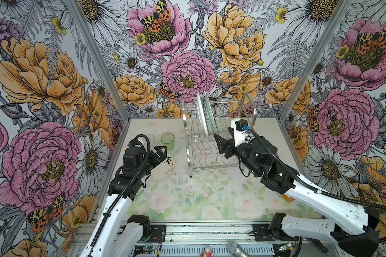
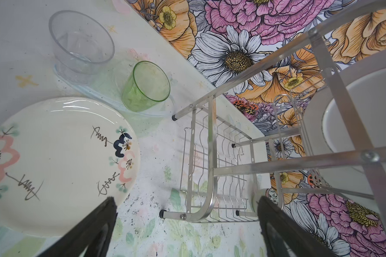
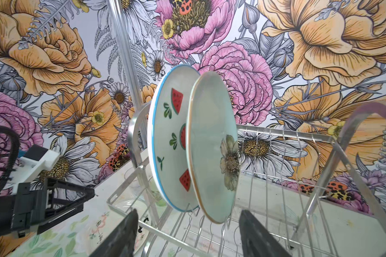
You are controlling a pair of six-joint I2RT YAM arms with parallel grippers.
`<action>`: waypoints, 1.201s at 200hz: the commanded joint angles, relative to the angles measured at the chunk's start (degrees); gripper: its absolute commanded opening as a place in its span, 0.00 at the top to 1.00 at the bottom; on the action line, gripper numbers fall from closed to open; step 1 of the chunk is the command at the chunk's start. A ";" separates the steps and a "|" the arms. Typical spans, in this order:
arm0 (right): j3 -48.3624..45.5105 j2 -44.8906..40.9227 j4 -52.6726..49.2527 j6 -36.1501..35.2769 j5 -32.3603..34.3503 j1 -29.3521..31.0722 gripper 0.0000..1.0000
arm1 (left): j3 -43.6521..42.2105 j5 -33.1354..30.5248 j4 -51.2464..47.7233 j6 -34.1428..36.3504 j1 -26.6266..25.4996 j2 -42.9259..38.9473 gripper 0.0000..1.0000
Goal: Unload the mixed dishes from the dish rack
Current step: 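Open the left gripper above the plate while the right gripper moves to the rack, then close the right gripper on the rim of the pale green plate in the rack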
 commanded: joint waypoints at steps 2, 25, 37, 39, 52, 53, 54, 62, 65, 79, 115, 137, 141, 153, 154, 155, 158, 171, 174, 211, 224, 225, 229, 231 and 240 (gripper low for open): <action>2.60 2.04 -1.15 1.35 -1.68 -2.57 0.28 | 1.00 -0.92 -0.54 1.27 -0.42 -0.75 0.01; 3.79 4.20 -1.17 1.30 -4.15 -4.23 0.28 | 0.67 -0.83 -0.53 1.41 -0.40 -1.53 0.01; 4.31 4.99 -1.17 1.35 -4.81 -4.22 0.28 | 0.57 -0.97 -0.56 1.64 -0.40 -1.86 0.01; 4.34 5.11 -1.17 1.40 -4.94 -4.24 0.28 | 0.56 -1.03 -0.53 1.63 -0.39 -1.89 0.01; 4.74 5.81 -1.10 1.88 -5.93 -5.83 0.28 | 0.44 -1.24 -0.53 1.63 -0.36 -1.99 0.01; 4.78 5.86 -1.14 1.93 -5.98 -5.83 0.28 | 0.42 -1.22 -0.53 1.66 -0.39 -1.99 0.01; 4.76 5.88 -1.15 1.95 -6.01 -5.88 0.28 | 0.41 -1.25 -0.53 1.71 -0.40 -1.99 0.01; 4.90 6.23 -1.16 2.14 -6.54 -6.06 0.28 | 0.41 -1.19 -0.54 1.79 -0.41 -1.83 0.01; 4.97 6.28 -1.17 2.23 -6.67 -6.06 0.28 | 0.47 -1.15 -0.56 1.80 -0.40 -1.75 0.01; 5.08 6.67 -1.13 2.35 -6.76 -6.06 0.28 | 0.46 -0.96 -0.57 1.77 -0.41 -1.39 0.01; 6.31 8.70 -1.00 1.43 -6.93 -6.66 0.29 | 0.67 -0.05 -0.45 1.94 -0.32 0.41 0.01; 7.59 10.46 -1.08 0.90 -7.09 -6.89 0.29 | 0.59 0.62 -0.46 2.04 -0.41 0.91 0.01; 7.86 10.77 -1.06 0.94 -7.07 -6.97 0.29 | 0.53 0.59 -0.49 2.03 -0.33 0.91 0.01; 8.53 11.70 -1.08 0.92 -7.05 -7.13 0.29 | 0.28 0.67 -0.47 2.02 -0.41 0.75 0.01; 8.61 11.75 -1.08 0.92 -7.03 -7.14 0.29 | 0.30 0.66 -0.46 2.03 -0.36 0.70 0.01; 8.65 11.81 -1.08 0.92 -7.02 -7.15 0.29 | 0.26 0.70 -0.45 2.03 -0.34 0.67 0.01; 8.75 12.11 -1.08 0.92 -6.95 -7.15 0.29 | 0.21 0.73 -0.37 2.00 -0.39 0.57 0.01; 9.35 12.95 -1.01 1.00 -6.46 -7.32 0.29 | -0.11 0.46 -0.32 1.99 -0.33 0.15 0.01; 9.47 13.19 -0.99 1.01 -6.25 -7.33 0.29 | -0.15 0.43 -0.28 1.96 -0.39 0.04 0.01; 10.86 15.13 -1.00 1.37 -5.77 -7.59 0.35 | -0.33 -0.03 -0.27 2.21 -0.29 -0.41 0.01; 10.90 15.22 -0.66 1.75 -5.51 -7.59 0.39 | -0.38 0.07 -0.28 2.27 -0.32 -0.32 0.01; 10.89 15.22 -0.65 1.77 -5.60 -7.59 0.40 | -0.38 0.09 -0.27 2.24 -0.28 -0.32 0.01; 10.89 15.22 -0.57 1.73 -5.60 -7.59 0.40 | -0.39 0.05 -0.27 2.25 -0.32 -0.32 0.01; 10.82 15.22 -0.56 1.78 -5.53 -7.59 0.41 | -0.39 0.10 -0.26 2.26 -0.30 -0.32 0.01; 10.75 15.14 -0.24 1.76 -5.23 -7.59 0.42 | -0.42 0.05 -0.26 2.24 -0.27 -0.32 0.01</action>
